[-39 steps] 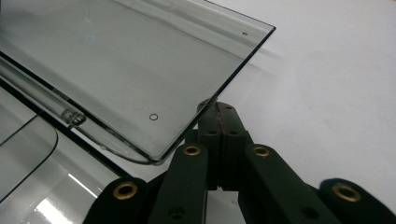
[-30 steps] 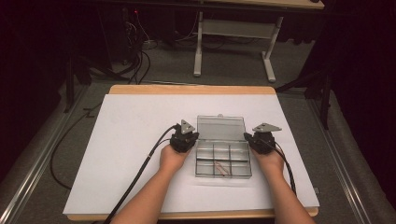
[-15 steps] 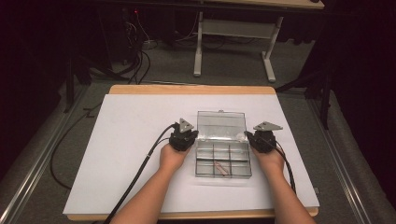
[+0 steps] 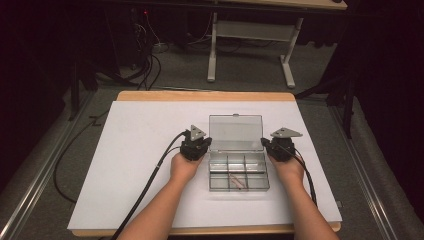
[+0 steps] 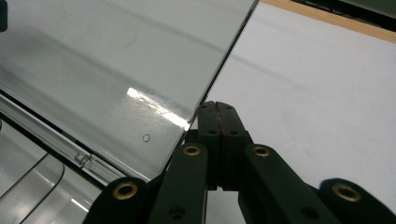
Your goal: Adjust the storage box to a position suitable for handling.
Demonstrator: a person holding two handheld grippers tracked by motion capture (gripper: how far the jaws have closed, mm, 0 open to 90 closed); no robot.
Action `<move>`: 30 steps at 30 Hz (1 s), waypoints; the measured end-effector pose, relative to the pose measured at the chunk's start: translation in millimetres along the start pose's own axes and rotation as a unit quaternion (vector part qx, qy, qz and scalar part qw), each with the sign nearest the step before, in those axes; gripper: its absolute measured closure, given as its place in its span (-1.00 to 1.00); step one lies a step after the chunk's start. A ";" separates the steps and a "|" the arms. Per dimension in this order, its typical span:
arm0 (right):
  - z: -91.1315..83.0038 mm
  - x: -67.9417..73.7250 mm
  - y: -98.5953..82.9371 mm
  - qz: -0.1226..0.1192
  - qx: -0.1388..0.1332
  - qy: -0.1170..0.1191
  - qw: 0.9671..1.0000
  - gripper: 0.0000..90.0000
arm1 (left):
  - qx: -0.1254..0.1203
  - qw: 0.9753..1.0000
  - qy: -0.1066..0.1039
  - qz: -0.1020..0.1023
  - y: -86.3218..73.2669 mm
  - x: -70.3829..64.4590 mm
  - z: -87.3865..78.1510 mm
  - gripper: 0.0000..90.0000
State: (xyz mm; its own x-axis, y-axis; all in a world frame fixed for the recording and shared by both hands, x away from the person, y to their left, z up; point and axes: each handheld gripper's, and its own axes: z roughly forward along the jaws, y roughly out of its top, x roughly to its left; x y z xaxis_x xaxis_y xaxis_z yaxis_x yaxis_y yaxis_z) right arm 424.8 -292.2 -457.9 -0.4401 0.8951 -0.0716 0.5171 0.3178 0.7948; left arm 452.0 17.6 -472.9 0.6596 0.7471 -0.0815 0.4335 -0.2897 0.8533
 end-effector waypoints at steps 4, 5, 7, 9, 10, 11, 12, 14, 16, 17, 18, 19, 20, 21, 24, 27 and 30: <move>-0.4 2.2 1.7 -0.005 -0.002 -0.002 1.000 1.00 | -0.002 1.000 0.001 0.000 0.1 0.8 -1.3 0.99; -0.5 2.2 1.8 -0.005 -0.003 -0.002 1.000 1.00 | -0.001 1.000 0.001 -0.001 -0.1 0.9 -1.5 0.99; -1.2 2.0 2.0 -0.004 -0.004 -0.002 1.000 1.00 | -0.001 1.000 0.003 -0.002 -0.5 1.1 -2.0 0.99; -1.7 1.6 2.1 -0.001 -0.005 0.000 1.000 1.00 | -0.001 1.000 0.004 -0.002 -0.9 1.0 -2.6 0.98; -1.8 1.7 2.1 -0.001 -0.006 0.000 1.000 1.00 | 0.000 1.000 0.005 -0.002 -0.8 0.8 -2.7 0.98; -1.7 1.6 2.2 -0.002 -0.006 0.000 1.000 1.00 | 0.000 1.000 0.007 -0.001 -0.6 0.9 -3.0 0.98; -1.4 1.6 2.3 -0.002 -0.007 0.000 1.000 1.00 | 0.000 1.000 0.007 -0.001 -0.4 1.1 -3.2 0.98; -1.0 1.9 2.0 -0.001 -0.007 0.001 1.000 1.00 | 0.001 1.000 0.008 -0.001 -0.1 1.5 -4.0 0.98; -1.0 2.2 1.9 0.001 -0.007 0.001 1.000 1.00 | -0.002 1.000 0.010 -0.001 0.9 2.0 -5.4 0.98; -1.2 2.4 2.1 -0.001 -0.008 0.000 1.000 1.00 | -0.003 1.000 0.011 -0.002 1.3 2.0 -5.9 0.98; -1.3 2.5 2.2 -0.002 -0.009 0.001 1.000 1.00 | -0.005 1.000 0.012 -0.002 1.9 2.3 -6.7 0.98; -1.3 2.4 2.2 -0.001 -0.009 0.002 1.000 1.00 | -0.007 1.000 0.012 -0.003 2.3 2.4 -7.1 0.98; -1.4 2.5 2.2 -0.001 -0.009 0.002 1.000 1.00 | -0.008 1.000 0.013 -0.004 2.9 2.9 -7.6 0.98; -1.3 2.6 2.2 -0.002 -0.010 0.001 1.000 1.00 | -0.009 1.000 0.014 -0.006 3.2 3.1 -7.9 0.98; -1.5 2.8 2.5 0.000 -0.010 0.001 1.000 1.00 | -0.009 1.000 0.015 -0.004 3.5 3.2 -8.7 0.98; -2.4 2.5 3.0 -0.001 -0.014 0.000 1.000 1.00 | -0.009 1.000 0.016 -0.004 3.9 3.0 -9.5 0.97; -4.0 2.0 3.9 0.004 -0.020 0.001 1.000 1.00 | -0.010 1.000 0.017 -0.003 4.3 2.2 -10.2 0.97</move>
State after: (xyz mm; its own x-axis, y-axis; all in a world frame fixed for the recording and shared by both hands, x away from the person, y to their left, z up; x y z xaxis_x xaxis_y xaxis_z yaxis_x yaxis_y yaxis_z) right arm 423.0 -290.4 -452.6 -0.4372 0.8971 -0.0641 0.4915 0.2980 0.8183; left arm 449.1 24.1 -464.1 0.6348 0.7695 -0.0697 0.4251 -0.2724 0.8632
